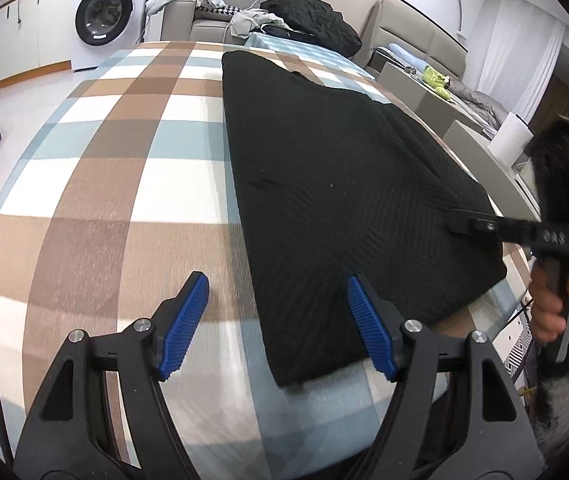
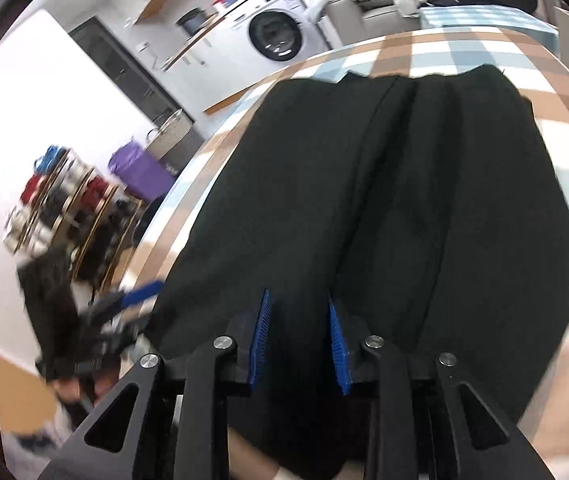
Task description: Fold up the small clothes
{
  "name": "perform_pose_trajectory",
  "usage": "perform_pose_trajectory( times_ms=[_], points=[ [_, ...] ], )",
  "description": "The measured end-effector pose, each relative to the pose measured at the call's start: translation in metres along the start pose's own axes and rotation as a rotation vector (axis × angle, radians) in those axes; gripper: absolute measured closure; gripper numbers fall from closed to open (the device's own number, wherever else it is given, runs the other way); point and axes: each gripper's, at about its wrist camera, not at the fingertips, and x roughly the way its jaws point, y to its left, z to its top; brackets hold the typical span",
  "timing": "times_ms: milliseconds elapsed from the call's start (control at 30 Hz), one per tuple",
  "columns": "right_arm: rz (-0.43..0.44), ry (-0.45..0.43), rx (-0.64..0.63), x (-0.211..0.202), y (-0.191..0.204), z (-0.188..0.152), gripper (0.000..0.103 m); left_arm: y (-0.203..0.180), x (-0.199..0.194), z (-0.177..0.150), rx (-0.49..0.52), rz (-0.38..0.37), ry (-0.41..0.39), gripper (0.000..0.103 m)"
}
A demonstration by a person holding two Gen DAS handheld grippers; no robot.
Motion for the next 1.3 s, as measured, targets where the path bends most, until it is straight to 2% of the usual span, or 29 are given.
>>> perform_pose_trajectory(
  times_ms=[33,100,167,267,300,333,400,500,567,633,800,867,900,933,1067,1100,1133,1300],
  points=[
    [-0.004,-0.043,-0.019,-0.006,0.003,-0.008,0.09,-0.001,-0.002,-0.002,0.003,-0.002,0.0,0.034],
    [-0.052,-0.078,-0.044,-0.014,0.002,-0.02,0.09,-0.001,-0.005,-0.006,0.011,0.005,-0.001,0.034],
    [-0.055,-0.057,-0.014,-0.015,-0.004,-0.024,0.09,-0.001,-0.008,-0.01,0.015,0.014,-0.003,0.034],
    [-0.048,-0.099,-0.013,-0.032,-0.005,-0.019,0.073,-0.001,-0.012,-0.014,0.021,0.024,-0.006,0.034],
    [-0.062,-0.133,-0.014,-0.04,-0.007,-0.015,0.056,-0.002,-0.012,-0.014,0.019,0.022,-0.006,0.034],
    [-0.073,-0.146,-0.011,-0.041,-0.01,-0.011,0.046,-0.002,-0.012,-0.013,0.017,0.019,-0.006,0.034],
    [-0.113,-0.117,0.02,-0.038,-0.021,-0.002,0.046,-0.002,-0.013,-0.012,0.019,0.019,-0.008,0.034],
    [-0.077,-0.073,0.059,-0.028,-0.035,0.003,0.045,-0.001,-0.012,-0.012,0.011,0.012,-0.005,0.034],
    [-0.06,-0.067,0.068,-0.025,-0.044,0.009,0.045,0.0,-0.011,-0.011,0.005,0.013,-0.005,0.034],
    [-0.03,-0.064,0.064,-0.021,-0.044,0.012,0.037,0.0,-0.011,-0.011,0.008,0.013,-0.005,0.034],
    [-0.026,-0.082,0.046,-0.004,-0.042,0.029,0.037,0.0,-0.009,-0.01,0.008,0.011,-0.008,0.034],
    [-0.046,-0.083,0.035,0.003,-0.034,0.034,0.038,0.001,-0.009,-0.009,0.008,0.011,-0.009,0.034],
    [-0.049,-0.091,0.021,0.004,-0.03,0.035,0.045,0.001,-0.009,-0.009,0.007,0.011,-0.01,0.034],
    [-0.049,-0.09,0.007,0.005,-0.029,0.035,0.056,0.001,-0.008,-0.008,0.006,0.01,-0.01,0.034],
    [-0.095,-0.08,-0.033,0.013,-0.025,0.034,0.075,0.001,-0.006,-0.006,0.002,0.007,-0.013,0.034],
    [-0.093,-0.081,-0.036,0.013,-0.025,0.034,0.086,0.001,-0.006,-0.006,0.004,0.009,-0.014,0.034],
    [-0.094,-0.081,-0.037,0.013,-0.024,0.033,0.09,0.001,-0.006,-0.006,0.004,0.009,-0.014,0.034],
    [-0.104,-0.162,-0.093,-0.007,-0.013,0.036,0.095,0.006,-0.015,-0.005,-0.02,-0.002,-0.04,0.034]
  ],
)
